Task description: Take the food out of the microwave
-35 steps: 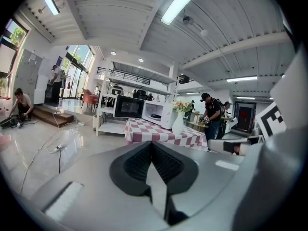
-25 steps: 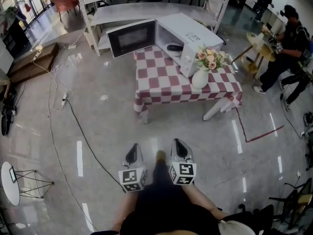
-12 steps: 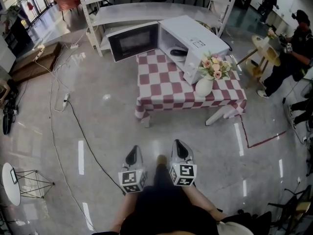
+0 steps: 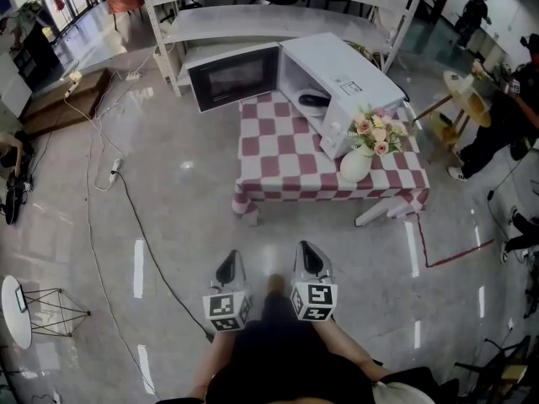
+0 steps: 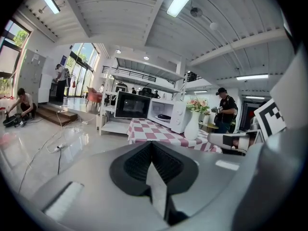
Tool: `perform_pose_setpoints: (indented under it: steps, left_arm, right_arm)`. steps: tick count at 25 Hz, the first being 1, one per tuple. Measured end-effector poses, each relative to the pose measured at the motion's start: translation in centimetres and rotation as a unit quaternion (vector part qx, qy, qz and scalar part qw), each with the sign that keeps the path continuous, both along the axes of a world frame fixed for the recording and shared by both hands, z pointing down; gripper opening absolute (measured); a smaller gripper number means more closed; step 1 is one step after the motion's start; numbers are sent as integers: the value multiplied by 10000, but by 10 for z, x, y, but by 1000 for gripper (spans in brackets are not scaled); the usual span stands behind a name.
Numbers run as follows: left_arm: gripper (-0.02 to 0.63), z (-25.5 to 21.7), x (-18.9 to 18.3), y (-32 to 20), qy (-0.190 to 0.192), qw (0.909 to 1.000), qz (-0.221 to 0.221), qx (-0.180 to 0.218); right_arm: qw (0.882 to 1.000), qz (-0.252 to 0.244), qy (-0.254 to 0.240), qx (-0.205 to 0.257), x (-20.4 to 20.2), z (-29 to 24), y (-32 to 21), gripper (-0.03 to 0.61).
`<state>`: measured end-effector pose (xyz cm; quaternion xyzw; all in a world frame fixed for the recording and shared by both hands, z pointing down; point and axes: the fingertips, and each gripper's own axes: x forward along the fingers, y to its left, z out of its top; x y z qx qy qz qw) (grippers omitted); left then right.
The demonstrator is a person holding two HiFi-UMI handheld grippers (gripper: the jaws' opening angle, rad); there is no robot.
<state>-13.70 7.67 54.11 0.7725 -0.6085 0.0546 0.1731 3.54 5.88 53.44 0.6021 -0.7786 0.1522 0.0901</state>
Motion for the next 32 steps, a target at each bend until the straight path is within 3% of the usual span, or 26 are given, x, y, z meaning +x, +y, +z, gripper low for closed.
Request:
perform_pose_setpoints:
  steps: [19, 26, 32]
  left_arm:
    - [9, -3, 23, -78, -98, 9996, -148, 203]
    - [9, 2, 26, -83, -124, 9995, -255, 145]
    - [9, 2, 40, -96, -129, 9998, -77, 149]
  right_arm:
    - [9989, -393, -205, 181, 13, -3, -85, 0]
    - [9981, -552, -232, 156, 13, 1, -93, 0]
    - [9987, -441, -237, 81, 26, 5, -93, 0]
